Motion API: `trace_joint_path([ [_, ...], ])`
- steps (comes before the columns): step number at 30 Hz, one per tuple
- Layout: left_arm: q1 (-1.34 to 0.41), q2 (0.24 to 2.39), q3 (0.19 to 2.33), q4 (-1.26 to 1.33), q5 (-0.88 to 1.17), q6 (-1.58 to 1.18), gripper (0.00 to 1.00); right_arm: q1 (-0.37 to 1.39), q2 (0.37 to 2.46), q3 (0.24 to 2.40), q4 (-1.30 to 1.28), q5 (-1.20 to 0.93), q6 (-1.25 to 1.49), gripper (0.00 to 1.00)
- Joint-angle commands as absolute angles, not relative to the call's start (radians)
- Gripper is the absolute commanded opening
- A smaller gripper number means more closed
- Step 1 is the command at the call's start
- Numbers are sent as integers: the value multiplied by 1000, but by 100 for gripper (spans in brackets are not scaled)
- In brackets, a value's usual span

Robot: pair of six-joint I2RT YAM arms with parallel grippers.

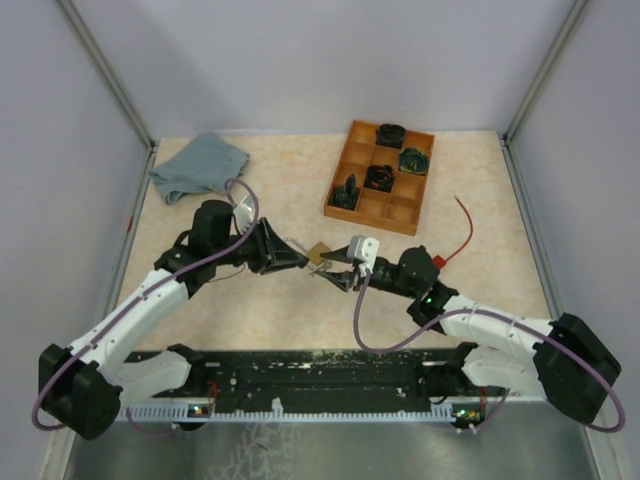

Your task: Unlock with the key

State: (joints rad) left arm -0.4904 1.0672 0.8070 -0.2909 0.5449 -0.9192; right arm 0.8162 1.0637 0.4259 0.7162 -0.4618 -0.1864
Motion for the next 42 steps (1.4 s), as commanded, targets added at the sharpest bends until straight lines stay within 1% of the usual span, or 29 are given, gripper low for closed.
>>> trace_joint_path([
  [1,-486,1066,812,-248,610,-930,0,821,1113,433,874,-481,-143,40],
  [5,-485,1067,802,-230,628,-936,0,821,1170,425,963,-495,-89,39],
  [9,-485,1069,802,-227,632,-939,0,821,1202,433,967,-500,-73,36],
  [16,-485,1057,783,-193,625,-974,0,824,1198,409,957,-494,-45,32],
  [25,-483,1037,731,-119,623,-1053,0,839,1188,373,973,-444,-30,32],
  [29,-482,1033,723,-105,628,-1065,0,839,1190,368,982,-432,-25,29],
  [33,-483,1027,719,-100,633,-1071,0,839,1199,367,994,-417,-20,24],
  [38,-482,1015,707,-85,636,-1081,0,840,1212,371,1008,-425,-4,12],
  [41,-482,1011,703,-84,639,-1080,0,840,1213,370,1028,-423,15,0],
  [42,-483,1012,701,-83,639,-1080,0,841,1211,372,1036,-423,25,0],
])
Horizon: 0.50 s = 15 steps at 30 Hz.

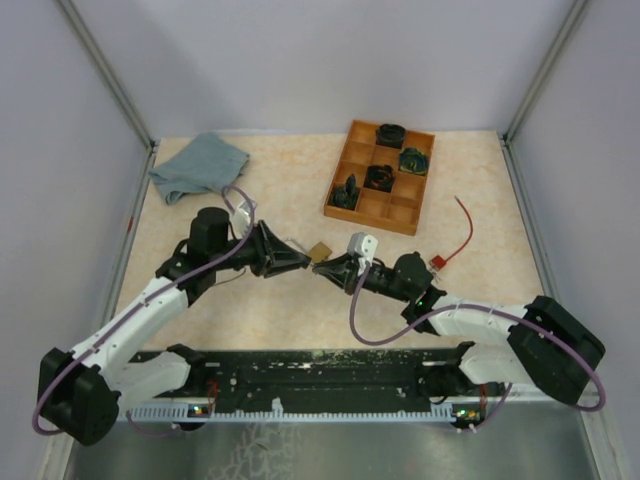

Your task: Unlock with the key

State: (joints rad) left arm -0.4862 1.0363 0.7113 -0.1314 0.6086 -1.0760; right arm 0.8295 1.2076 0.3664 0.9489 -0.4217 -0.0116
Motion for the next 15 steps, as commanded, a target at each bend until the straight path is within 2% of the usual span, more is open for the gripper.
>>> trace_joint_path([
  [1,-482,1012,697,-82,641,-1079,0,844,1207,377,1042,-425,37,0],
  [5,-488,1026,692,-97,650,-1074,0,875,1198,440,996,-426,37,0],
  [9,-515,1013,706,-170,591,-1032,0,919,1197,515,875,-339,-79,0],
  [15,-535,1011,724,-202,586,-994,0,909,1223,538,1052,-370,9,0],
])
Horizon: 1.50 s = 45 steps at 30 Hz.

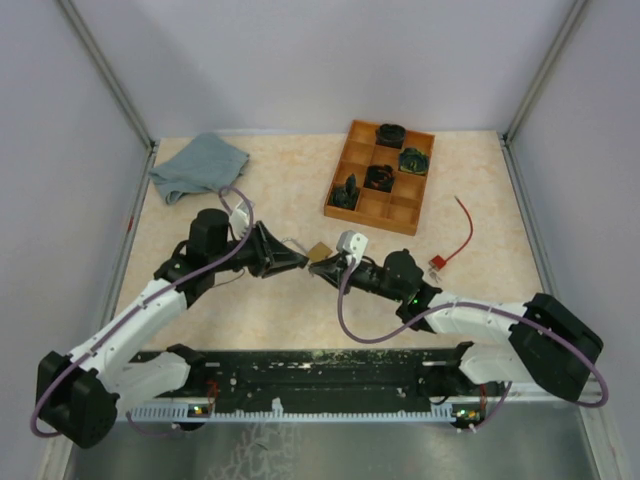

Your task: Unlock with the key

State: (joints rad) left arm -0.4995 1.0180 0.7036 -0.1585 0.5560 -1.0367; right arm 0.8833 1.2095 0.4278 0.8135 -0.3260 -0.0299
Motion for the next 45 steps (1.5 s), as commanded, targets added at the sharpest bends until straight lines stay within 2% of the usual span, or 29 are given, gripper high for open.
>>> trace_joint_path([
  [1,-536,999,724,-202,565,-993,1,912,1234,535,1080,-350,20,0],
  [3,-536,966,722,-201,503,-999,12,917,1251,516,1154,-317,44,0],
  [6,-535,905,714,-181,415,-1024,43,926,1270,486,1228,-283,69,0],
  [8,-534,864,705,-164,362,-1043,54,931,1284,464,1273,-269,82,0],
  [11,-534,831,700,-150,317,-1063,59,940,1310,439,1346,-245,102,0],
  [18,-535,804,661,-143,302,-1116,63,965,1364,426,1438,-182,116,0],
  [23,-535,738,580,-45,275,-1180,58,995,1408,429,1475,-157,136,0],
  [28,-535,709,586,-11,272,-1197,53,1027,1447,422,1480,-110,142,0],
  [34,-535,698,588,7,286,-1201,43,1052,1493,414,1504,-82,152,0],
  [40,-535,697,547,85,289,-1226,41,1093,1532,433,1567,-52,192,0],
  [43,-535,712,571,67,285,-1204,27,1121,1560,463,1532,-41,170,0],
  [45,-535,734,616,0,289,-1165,11,1125,1563,464,1506,-27,139,0],
])
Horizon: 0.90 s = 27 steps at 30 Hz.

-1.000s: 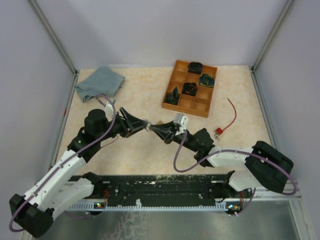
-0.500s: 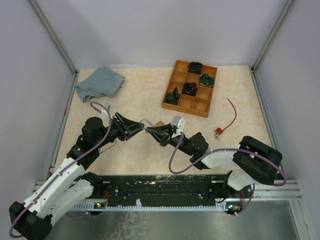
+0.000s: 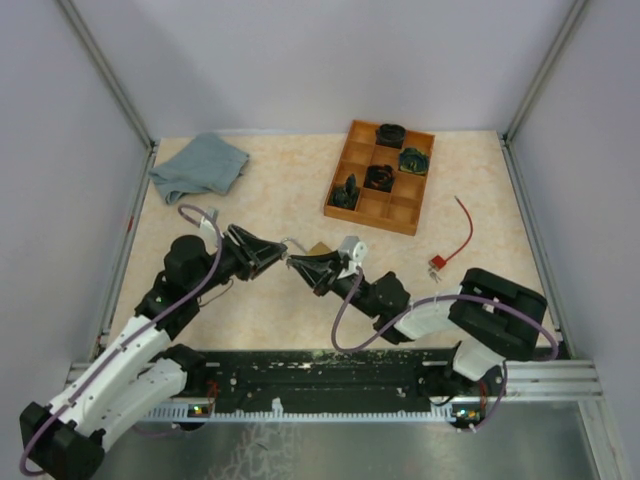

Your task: Unlock with the key

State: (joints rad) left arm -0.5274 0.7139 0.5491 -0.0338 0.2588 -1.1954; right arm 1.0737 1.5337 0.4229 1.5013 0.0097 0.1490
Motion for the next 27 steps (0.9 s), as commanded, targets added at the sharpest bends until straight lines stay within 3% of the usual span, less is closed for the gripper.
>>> trace_joint_path([
  [1,-535,747,645,-41,295,-1143,4,1125,1554,461,1490,-16,114,0],
  [2,-536,760,667,-80,303,-1117,0,1125,1531,459,1461,-4,80,0],
  [5,-536,782,695,-143,353,-1077,0,1093,1468,493,1310,-80,20,0],
  [9,-550,803,699,-168,379,-1044,0,1081,1422,564,1137,-16,-37,0],
  [18,-618,822,702,-279,214,-990,0,1016,1388,568,1380,-240,249,0],
  [22,-619,850,701,-340,161,-1001,0,1031,1307,608,1209,-254,161,0],
  [27,-624,873,725,-311,267,-1014,0,1043,1374,627,1062,-124,-21,0],
])
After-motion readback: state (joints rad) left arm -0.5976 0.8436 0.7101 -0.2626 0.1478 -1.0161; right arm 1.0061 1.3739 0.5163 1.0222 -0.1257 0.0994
